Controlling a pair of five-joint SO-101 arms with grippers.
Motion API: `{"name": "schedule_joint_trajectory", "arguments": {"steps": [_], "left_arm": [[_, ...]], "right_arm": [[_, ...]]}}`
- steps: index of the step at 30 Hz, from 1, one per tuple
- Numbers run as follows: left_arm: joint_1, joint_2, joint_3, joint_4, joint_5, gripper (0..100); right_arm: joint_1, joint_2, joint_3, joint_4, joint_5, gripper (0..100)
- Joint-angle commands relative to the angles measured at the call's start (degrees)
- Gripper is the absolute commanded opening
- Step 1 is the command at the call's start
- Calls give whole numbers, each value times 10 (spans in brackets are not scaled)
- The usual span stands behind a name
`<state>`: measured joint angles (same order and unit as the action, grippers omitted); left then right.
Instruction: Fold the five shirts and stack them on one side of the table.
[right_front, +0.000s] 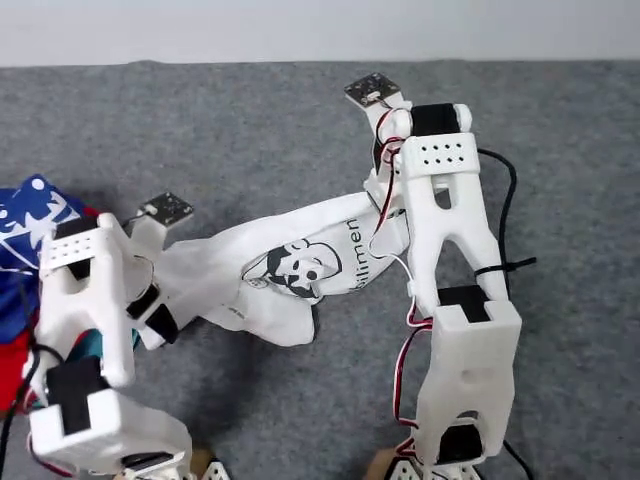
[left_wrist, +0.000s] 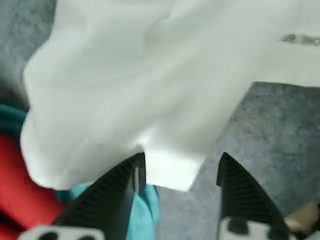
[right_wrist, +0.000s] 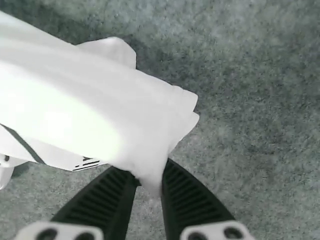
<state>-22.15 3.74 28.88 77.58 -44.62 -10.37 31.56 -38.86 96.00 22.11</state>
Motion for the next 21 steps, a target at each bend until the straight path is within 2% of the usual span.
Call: {"name": "schedule_joint_trajectory", "arguments": {"steps": [1,8,15,21], "left_arm": [[-1,24,1,-34,-6,237],[-3,83,1,-82,-5,215],[8,88,-1,-76,-7,16],[28,83,-58,29,-5,6]], "right_arm": [[2,-7,-4,0,2,10],[6,-7,-1,17,2,10],[20,-16,-16,39,-28,10],[21,-55,-32,61,-33,10]]}}
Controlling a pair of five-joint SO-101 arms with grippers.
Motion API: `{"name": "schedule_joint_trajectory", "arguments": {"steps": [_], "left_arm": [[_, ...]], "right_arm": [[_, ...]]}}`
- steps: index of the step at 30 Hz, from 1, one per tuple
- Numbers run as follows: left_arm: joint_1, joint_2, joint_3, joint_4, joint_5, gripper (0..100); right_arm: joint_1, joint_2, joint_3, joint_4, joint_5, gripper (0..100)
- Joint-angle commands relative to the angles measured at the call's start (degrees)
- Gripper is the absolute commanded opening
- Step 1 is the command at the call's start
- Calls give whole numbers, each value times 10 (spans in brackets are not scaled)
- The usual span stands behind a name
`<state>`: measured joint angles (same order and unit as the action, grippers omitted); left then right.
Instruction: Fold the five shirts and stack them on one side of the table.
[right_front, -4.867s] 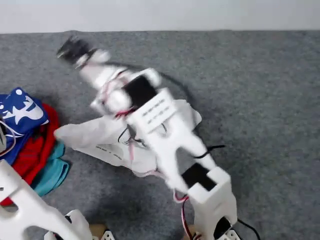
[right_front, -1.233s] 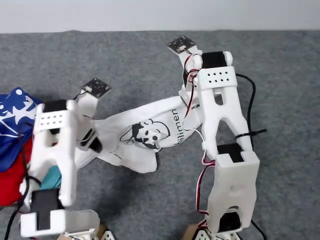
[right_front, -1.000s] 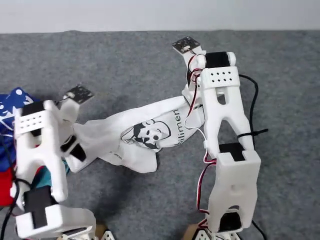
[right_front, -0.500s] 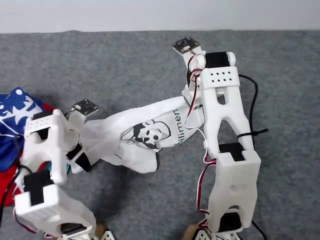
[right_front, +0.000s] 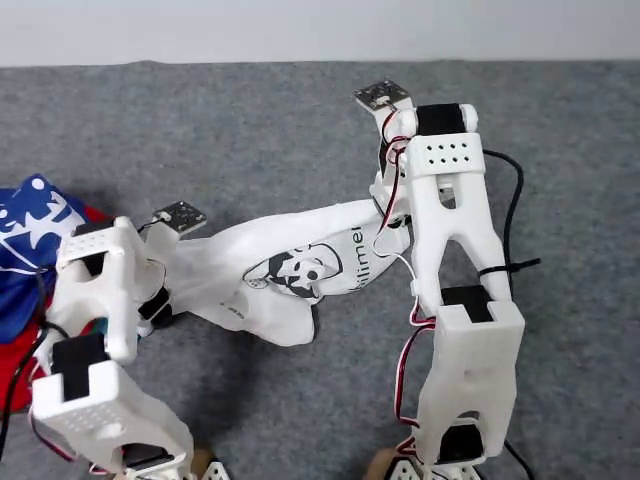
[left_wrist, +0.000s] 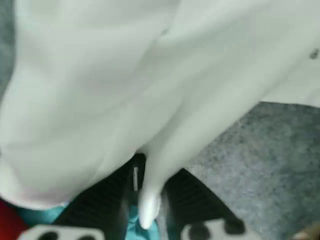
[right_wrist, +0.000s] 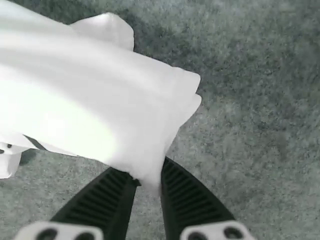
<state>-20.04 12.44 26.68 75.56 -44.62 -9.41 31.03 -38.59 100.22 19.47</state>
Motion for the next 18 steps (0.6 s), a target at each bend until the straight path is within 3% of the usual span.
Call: {"name": "schedule_joint_trajectory", "arguments": {"steps": [1,7,14,18], "left_arm": [[7,-17,-55,69,-4,6],[27,-191,-146,142,53,5],[84,-394,-238,142,203,5],[92,-443,-298,129,244,6]], "right_arm": [[11,-59,-34,19,-6,10],[11,-138,-34,23,-8,10],[8,-247,-34,23,-8,10],[8,-301,-34,23,-8,10]]}}
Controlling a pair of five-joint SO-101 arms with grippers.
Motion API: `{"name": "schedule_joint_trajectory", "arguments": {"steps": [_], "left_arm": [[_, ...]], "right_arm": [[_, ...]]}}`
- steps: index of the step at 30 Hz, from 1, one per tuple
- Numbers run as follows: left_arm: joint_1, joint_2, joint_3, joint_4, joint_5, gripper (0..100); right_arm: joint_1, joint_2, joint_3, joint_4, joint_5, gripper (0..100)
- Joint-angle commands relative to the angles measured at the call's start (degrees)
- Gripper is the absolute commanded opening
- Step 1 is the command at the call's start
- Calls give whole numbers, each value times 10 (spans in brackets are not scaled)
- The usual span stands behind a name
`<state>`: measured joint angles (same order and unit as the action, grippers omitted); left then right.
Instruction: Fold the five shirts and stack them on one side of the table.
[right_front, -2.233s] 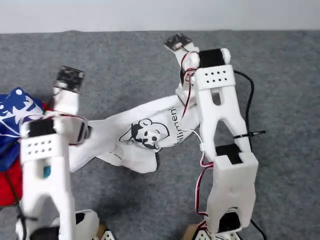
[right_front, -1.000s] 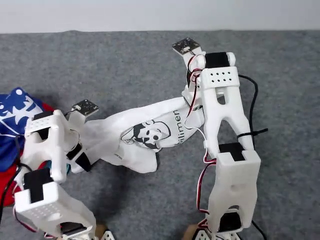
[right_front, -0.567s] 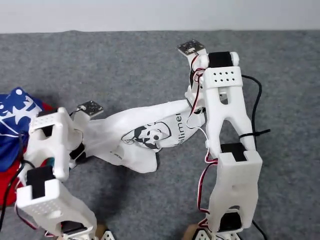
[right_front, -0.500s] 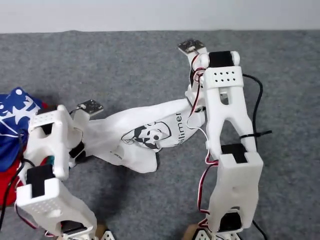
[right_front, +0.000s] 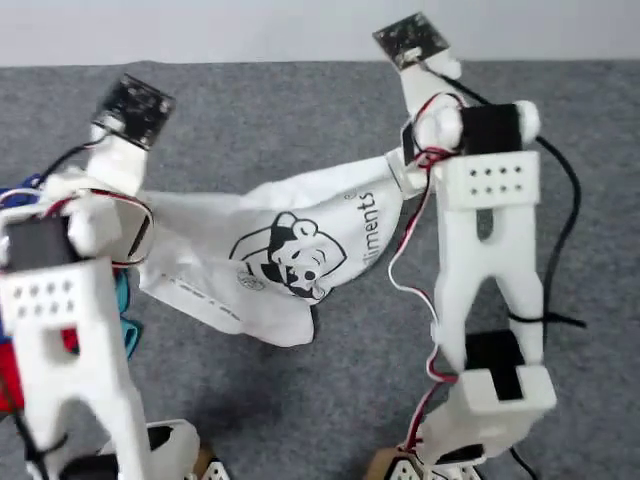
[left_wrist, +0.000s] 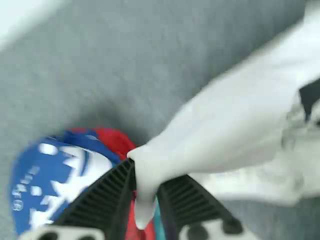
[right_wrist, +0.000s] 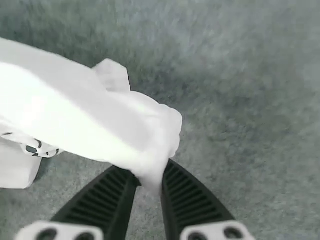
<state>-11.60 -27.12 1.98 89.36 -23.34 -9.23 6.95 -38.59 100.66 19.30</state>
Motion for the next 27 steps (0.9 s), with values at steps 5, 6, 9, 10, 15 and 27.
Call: {"name": "schedule_joint_trajectory", "arguments": {"steps": [5,6,9,10,15,27], "left_arm": [[6,-91,-109,-94,33,6],[6,-99,-119,-113,33,6],[6,-119,-145,-164,34,6],[6,-127,-153,-178,33,6],[5,-171,-172,-268,31,6],[7,-311,-169,-246,-113,6]], "right_arm": [[6,-122,-34,19,-6,10],[6,-135,-34,18,-6,10],[6,-175,-34,18,-6,10],[6,-187,-34,18,-6,10],[6,-261,-35,13,-5,9],[10,-450,-36,15,52,9]]}}
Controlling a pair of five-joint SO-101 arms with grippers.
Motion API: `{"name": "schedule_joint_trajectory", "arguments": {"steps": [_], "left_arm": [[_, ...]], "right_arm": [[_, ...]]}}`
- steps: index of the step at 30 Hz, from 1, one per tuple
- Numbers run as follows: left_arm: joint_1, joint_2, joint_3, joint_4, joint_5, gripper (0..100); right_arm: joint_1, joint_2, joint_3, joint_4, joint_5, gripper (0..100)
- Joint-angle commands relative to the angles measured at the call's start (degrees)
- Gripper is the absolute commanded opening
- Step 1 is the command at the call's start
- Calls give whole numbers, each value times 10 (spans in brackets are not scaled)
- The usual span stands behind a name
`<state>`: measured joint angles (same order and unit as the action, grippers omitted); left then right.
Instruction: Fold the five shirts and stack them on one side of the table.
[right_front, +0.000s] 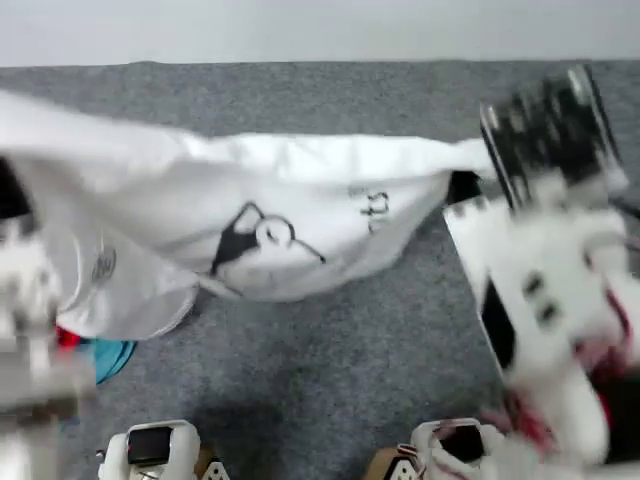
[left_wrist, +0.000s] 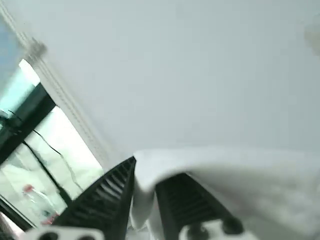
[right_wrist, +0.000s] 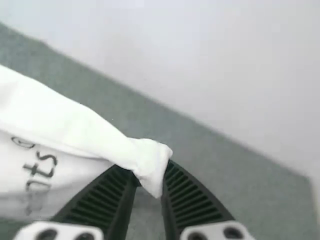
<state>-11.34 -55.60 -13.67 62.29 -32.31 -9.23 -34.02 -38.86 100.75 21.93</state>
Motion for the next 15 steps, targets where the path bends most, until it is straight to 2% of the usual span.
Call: {"name": "schedule_joint_trajectory", "arguments": {"steps": [1,8,15], "left_arm": [[5,-36,-13,47,-30,6],[4,-74,-13,175,-81,6],[4,-84,-14,210,-83,6]], "right_arm": [[11,-52,-33,15,33,9],[66,-113,-33,15,83,9],[78,-160,-29,18,127,9]]}}
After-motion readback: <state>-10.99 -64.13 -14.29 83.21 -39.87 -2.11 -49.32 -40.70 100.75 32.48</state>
